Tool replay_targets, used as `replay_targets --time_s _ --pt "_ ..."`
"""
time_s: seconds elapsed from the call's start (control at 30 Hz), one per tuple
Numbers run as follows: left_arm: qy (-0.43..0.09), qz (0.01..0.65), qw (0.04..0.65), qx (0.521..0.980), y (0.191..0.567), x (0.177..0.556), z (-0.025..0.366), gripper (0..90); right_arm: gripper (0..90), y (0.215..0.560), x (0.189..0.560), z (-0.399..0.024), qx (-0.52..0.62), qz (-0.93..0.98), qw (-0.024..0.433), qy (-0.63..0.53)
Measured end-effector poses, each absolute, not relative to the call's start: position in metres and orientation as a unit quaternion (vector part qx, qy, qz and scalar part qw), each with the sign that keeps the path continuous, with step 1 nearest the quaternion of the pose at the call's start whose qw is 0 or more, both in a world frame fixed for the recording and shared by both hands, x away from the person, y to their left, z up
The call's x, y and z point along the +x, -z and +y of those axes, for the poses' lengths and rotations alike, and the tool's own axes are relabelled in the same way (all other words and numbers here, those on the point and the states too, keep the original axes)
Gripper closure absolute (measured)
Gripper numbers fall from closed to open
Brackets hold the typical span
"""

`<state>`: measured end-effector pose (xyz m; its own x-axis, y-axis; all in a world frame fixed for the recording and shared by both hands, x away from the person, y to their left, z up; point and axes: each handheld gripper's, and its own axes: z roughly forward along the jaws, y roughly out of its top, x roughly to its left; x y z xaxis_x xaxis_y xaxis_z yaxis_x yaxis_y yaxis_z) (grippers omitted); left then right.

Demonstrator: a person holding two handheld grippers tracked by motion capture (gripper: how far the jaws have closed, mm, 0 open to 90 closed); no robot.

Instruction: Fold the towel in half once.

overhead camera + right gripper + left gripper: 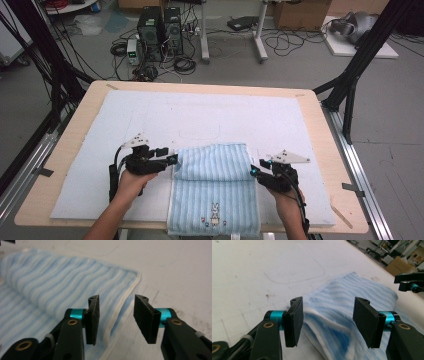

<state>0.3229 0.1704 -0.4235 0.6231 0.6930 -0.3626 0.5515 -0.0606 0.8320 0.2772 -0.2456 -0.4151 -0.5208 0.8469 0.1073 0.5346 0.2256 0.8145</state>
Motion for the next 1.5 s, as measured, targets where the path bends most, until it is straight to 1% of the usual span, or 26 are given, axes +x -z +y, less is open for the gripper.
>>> replay_targets --time_s 0.13,0.27,0.4,0.5,0.53,0.6,0.63,0.67,0.7,0.73,0.77,0.8,0.83,0.93,1.07,1.3,1.5 --pt "-0.062 0.440 0.520 0.729 0.425 0.343 0.161 41.6 48.6 0.411 0.308 -0.240 0.468 0.763 0.185 -0.406" --pt "-0.067 0.448 0.490 0.745 0.435 0.356 0.154 42.3 47.4 0.413 0.336 -0.228 0.475 0.769 0.181 -0.387" --pt "-0.064 0.457 0.472 0.751 0.443 0.362 0.153 45.1 47.3 0.420 0.357 -0.217 0.484 0.780 0.175 -0.358" --pt "-0.066 0.455 0.461 0.759 0.446 0.363 0.152 47.1 45.0 0.425 0.367 -0.212 0.491 0.780 0.163 -0.353" --pt "-0.066 0.452 0.457 0.763 0.448 0.363 0.152 50.8 44.3 0.428 0.369 -0.210 0.493 0.780 0.158 -0.351" --pt "-0.074 0.449 0.446 0.771 0.451 0.364 0.150 61.7 44.3 0.435 0.375 -0.204 0.495 0.785 0.151 -0.341" --pt "-0.082 0.446 0.444 0.773 0.452 0.364 0.150 68.8 45.4 0.439 0.377 -0.201 0.493 0.791 0.149 -0.331" --pt "-0.082 0.450 0.446 0.770 0.452 0.365 0.151 76.5 50.7 0.440 0.377 -0.198 0.491 0.793 0.162 -0.322" --pt "-0.082 0.455 0.452 0.763 0.452 0.366 0.151 79.0 55.0 0.439 0.377 -0.197 0.491 0.793 0.170 -0.318" --pt "-0.085 0.457 0.455 0.759 0.452 0.367 0.152 81.2 70.1 0.439 0.378 -0.198 0.490 0.793 0.168 -0.320" --pt "-0.085 0.462 0.459 0.754 0.451 0.367 0.152 81.9 80.5 0.438 0.377 -0.199 0.481 0.798 0.160 -0.326" --pt "-0.082 0.465 0.466 0.748 0.451 0.367 0.153 82.2 82.2 0.437 0.377 -0.199 0.479 0.799 0.160 -0.325" --pt "-0.082 0.465 0.468 0.747 0.450 0.367 0.153 82.3 82.7 0.437 0.376 -0.199 0.475 0.802 0.160 -0.325" --pt "-0.067 0.470 0.503 0.722 0.442 0.366 0.158 82.3 82.9 0.431 0.371 -0.200 0.470 0.799 0.165 -0.338" --pt "-0.050 0.466 0.528 0.708 0.433 0.362 0.164 82.3 82.9 0.419 0.362 -0.206 0.461 0.791 0.172 -0.364" --pt "-0.028 0.433 0.541 0.720 0.415 0.344 0.164 82.2 82.8 0.397 0.331 -0.214 0.434 0.790 0.183 -0.392" --pt "-0.014 0.412 0.547 0.729 0.408 0.326 0.161 82.2 82.7 0.392 0.303 -0.224 0.425 0.790 0.181 -0.404"
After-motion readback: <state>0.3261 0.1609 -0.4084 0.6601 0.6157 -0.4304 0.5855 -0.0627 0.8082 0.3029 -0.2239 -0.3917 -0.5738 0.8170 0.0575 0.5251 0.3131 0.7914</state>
